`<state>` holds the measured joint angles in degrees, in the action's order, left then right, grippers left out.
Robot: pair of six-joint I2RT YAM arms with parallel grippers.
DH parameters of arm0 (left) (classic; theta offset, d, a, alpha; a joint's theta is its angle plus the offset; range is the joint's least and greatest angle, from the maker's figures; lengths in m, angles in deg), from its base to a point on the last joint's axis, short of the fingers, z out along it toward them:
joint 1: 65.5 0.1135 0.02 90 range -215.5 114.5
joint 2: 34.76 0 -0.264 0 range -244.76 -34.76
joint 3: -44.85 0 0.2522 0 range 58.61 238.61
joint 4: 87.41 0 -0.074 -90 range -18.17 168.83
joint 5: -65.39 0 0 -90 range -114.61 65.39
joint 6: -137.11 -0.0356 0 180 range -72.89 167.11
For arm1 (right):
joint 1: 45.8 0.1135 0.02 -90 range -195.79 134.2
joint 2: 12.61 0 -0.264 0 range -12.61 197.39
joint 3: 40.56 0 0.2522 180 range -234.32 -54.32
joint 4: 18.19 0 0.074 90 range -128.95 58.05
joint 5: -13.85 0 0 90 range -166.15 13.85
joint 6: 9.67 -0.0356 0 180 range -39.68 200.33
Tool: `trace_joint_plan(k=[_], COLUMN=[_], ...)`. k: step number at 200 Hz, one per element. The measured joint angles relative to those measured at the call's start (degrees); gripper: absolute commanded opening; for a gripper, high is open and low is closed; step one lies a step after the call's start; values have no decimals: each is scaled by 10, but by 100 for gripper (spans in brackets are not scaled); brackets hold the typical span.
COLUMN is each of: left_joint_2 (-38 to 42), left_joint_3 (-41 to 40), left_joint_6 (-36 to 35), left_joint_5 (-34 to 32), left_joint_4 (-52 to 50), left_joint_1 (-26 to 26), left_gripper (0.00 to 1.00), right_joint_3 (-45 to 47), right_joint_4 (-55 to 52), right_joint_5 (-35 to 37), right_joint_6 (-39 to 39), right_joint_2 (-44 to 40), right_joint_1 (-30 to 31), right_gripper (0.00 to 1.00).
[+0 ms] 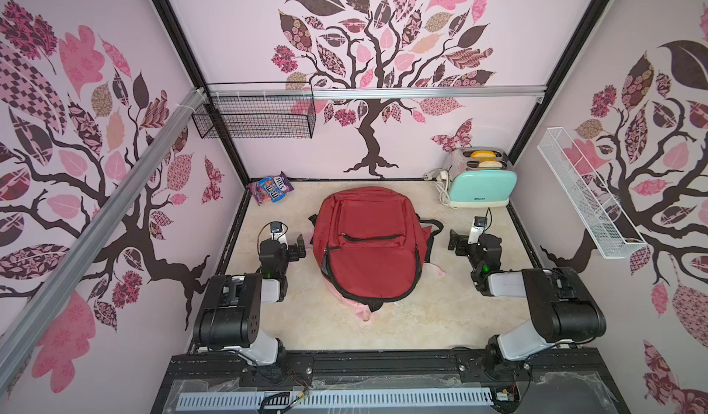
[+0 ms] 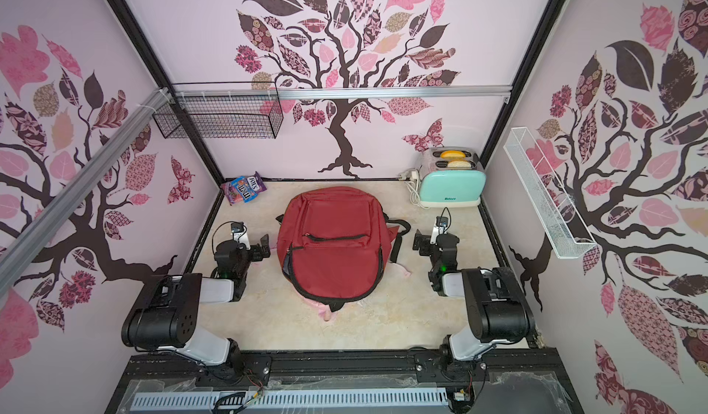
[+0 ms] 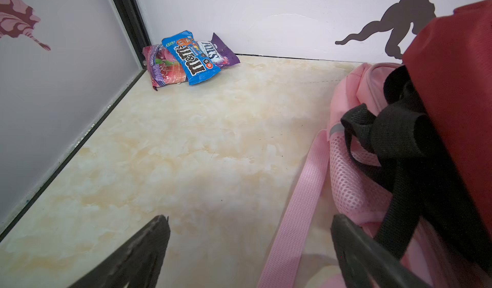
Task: Zip up the backpack
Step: Zip the zipper on the backpack.
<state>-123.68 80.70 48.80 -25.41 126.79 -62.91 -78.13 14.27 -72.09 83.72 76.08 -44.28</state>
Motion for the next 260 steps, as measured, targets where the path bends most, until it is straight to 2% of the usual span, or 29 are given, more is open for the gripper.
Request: trace_joint_plan(k=[241, 260], left_joint_2=[0, 21], left_joint_3=[1, 1], left_joint_6=[0, 2], left_joint_5=[-1, -7], left_joint_4=[0, -25], left_joint_1=[0, 0], left_gripper=[98, 98], right_joint_3=[0, 4], right_joint_4=[0, 1], right_joint_5=[0, 3], right_joint_6=[0, -2], right_joint_2=[0, -6], right_joint_1=[0, 0], right_gripper=[99, 99])
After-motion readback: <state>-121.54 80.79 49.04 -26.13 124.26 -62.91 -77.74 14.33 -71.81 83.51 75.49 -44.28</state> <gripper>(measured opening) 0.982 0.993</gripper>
